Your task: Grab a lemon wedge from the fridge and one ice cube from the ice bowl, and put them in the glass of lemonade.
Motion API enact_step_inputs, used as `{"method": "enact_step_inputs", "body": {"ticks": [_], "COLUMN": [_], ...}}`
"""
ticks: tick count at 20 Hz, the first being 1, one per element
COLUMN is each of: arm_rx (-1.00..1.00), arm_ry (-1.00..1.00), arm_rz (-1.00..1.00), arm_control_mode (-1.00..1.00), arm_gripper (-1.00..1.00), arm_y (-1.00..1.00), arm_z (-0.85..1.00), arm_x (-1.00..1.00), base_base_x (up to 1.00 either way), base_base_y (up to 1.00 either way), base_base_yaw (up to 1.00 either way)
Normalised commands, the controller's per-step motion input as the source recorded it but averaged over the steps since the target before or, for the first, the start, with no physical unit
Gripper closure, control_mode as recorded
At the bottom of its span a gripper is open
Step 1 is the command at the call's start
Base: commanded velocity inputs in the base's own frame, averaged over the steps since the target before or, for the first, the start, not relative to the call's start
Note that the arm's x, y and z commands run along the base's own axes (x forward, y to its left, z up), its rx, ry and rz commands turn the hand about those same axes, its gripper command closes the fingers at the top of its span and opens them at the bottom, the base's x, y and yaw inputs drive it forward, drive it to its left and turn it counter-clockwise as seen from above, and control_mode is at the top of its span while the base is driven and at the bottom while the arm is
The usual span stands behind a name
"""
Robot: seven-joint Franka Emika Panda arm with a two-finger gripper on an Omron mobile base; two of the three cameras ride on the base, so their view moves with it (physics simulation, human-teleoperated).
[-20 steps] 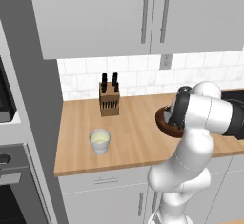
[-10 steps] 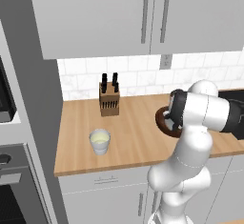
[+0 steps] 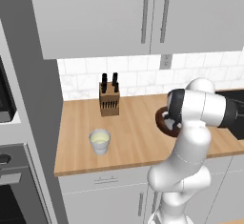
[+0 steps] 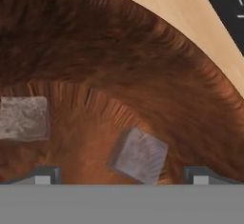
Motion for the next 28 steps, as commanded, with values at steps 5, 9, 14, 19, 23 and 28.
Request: {"method": "enact_step_inputs", "body": {"ticks": [5, 9, 14, 19, 23, 28], "arm_rx": [0.0, 0.0, 0.0, 0.0, 0.0, 0.0], "arm_ry": [0.0, 0.0, 0.0, 0.0, 0.0, 0.0], "arm_rz": [0.0, 0.0, 0.0, 0.0, -0.01, -0.04], "arm_control_mode": [-1.0, -1.0, -1.0, -1.0, -1.0, -1.0], "arm_gripper": [-1.0, -1.0, -1.0, -1.0, -1.0, -1.0], "arm_y": [-0.27, -0.02, 0.0, 0.0, 0.0, 0.0], "arm_z": [0.0, 0.0, -0.06, -0.15, -0.09, -0.06], "arm_x": [0.12, 0.12, 0.06, 0.0, -0.02, -0.4], "base_base_x": [0.0, 0.0, 0.0, 0.0, 0.0, 0.0], "base_base_y": [0.0, 0.0, 0.0, 0.0, 0.0, 0.0], "base_base_yaw": [0.0, 0.0, 0.0, 0.0, 0.0, 0.0]}}
